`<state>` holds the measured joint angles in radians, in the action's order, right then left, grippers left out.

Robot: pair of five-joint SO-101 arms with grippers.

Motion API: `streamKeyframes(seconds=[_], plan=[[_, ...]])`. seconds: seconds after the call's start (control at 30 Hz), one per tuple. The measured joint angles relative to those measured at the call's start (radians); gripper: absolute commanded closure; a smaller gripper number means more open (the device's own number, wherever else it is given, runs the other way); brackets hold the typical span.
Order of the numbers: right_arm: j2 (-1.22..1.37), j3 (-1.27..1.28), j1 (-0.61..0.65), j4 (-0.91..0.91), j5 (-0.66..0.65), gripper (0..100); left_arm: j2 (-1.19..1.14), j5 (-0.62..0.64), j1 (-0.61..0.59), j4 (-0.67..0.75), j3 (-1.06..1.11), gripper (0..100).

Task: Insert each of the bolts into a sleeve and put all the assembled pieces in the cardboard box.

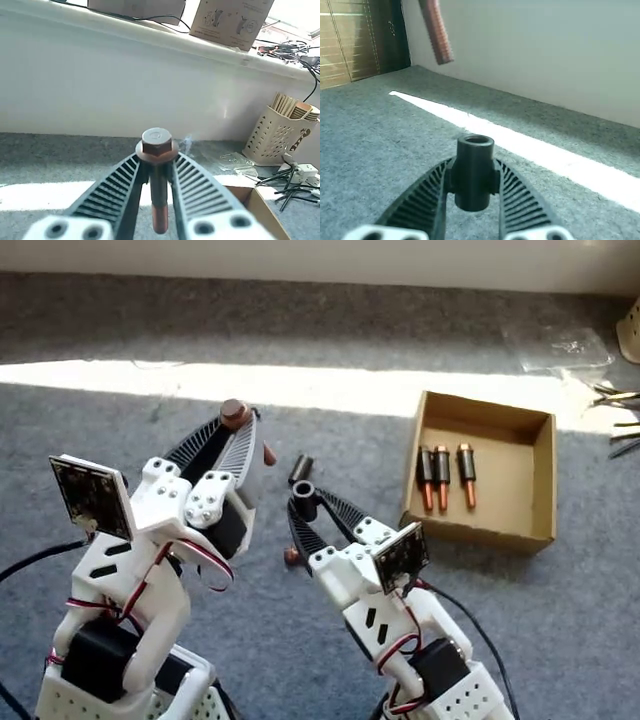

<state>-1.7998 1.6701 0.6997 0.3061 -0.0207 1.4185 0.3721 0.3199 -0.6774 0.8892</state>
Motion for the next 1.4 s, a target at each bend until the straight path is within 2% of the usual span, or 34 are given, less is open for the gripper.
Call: streamKeyframes(seconds=[0.23,0.33,0.5,0.87,1.17,1.4], plan=[[0.0,0.0,0.0,0.0,0.0,99.5,-0.02,-0.002,0.084,0.034,0.028,96],[0.0,0.0,0.0,0.0,0.0,99.5,-0.127,-0.049,0.083,0.044,0.014,95],[0.0,0.0,0.0,0.0,0.0,99.5,-0.259,-0.057,0.089,0.044,-0.044,98],[0.0,0.0,0.0,0.0,0.0,99.5,-0.269,-0.057,0.121,0.038,-0.058,99],[0.0,0.0,0.0,0.0,0.0,99.5,-0.27,-0.057,0.123,-0.13,-0.15,99],[0.0,0.0,0.0,0.0,0.0,99.5,-0.27,-0.057,0.124,-0.147,-0.175,99]])
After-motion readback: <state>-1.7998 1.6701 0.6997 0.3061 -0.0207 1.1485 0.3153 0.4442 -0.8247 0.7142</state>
